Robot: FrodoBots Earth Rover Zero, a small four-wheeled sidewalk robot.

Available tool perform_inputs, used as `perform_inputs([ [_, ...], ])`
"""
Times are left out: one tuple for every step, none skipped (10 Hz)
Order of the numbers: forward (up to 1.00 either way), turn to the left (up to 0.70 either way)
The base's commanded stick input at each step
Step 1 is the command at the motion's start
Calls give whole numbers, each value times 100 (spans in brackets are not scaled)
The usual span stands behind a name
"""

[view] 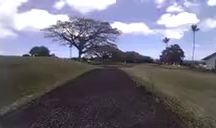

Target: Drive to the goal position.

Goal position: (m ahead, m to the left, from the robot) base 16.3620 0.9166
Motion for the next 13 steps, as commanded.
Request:
perform_inputs([
  [30, 0],
  [30, 0],
  [30, 0],
  [30, 0],
  [30, 0],
  [30, 0],
  [30, 0],
  [30, 0],
  [30, 0],
  [30, 0],
  [30, 0],
  [30, 0],
  [30, 0],
])
